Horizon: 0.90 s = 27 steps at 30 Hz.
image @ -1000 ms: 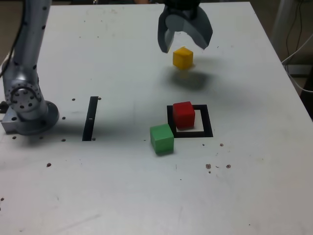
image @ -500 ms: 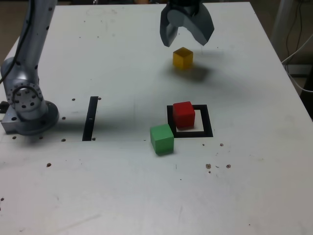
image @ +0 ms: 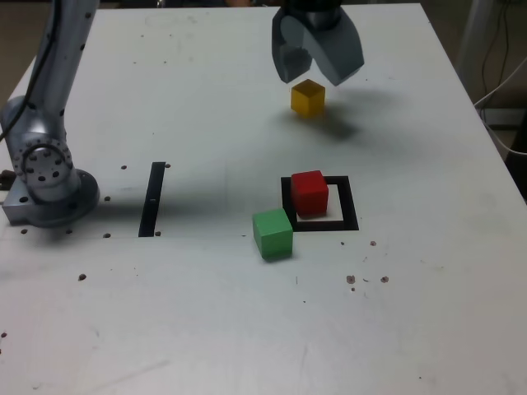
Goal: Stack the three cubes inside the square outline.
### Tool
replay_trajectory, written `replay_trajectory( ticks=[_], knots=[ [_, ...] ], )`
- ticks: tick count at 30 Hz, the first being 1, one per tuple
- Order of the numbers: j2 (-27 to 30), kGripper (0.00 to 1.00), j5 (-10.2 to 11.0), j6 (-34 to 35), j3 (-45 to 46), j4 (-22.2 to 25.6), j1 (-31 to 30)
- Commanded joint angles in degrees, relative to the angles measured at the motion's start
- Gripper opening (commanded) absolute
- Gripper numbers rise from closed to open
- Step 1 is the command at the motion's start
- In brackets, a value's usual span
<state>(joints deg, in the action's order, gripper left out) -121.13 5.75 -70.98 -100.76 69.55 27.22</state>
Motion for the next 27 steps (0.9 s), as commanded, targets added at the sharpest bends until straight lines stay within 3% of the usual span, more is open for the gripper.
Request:
replay_trajectory(
  ticks=[1, 13, 27],
  knots=[
    [0.2, 0.99, 0.7, -0.1, 0.4, -0.5, 0.3],
    [-0.2, 0.99, 2.5, 0.3, 1.4, -2.5, 1.2],
    [-4.0, 0.97, 2.8, 1.0, 4.4, -6.5, 1.4]
  ],
)
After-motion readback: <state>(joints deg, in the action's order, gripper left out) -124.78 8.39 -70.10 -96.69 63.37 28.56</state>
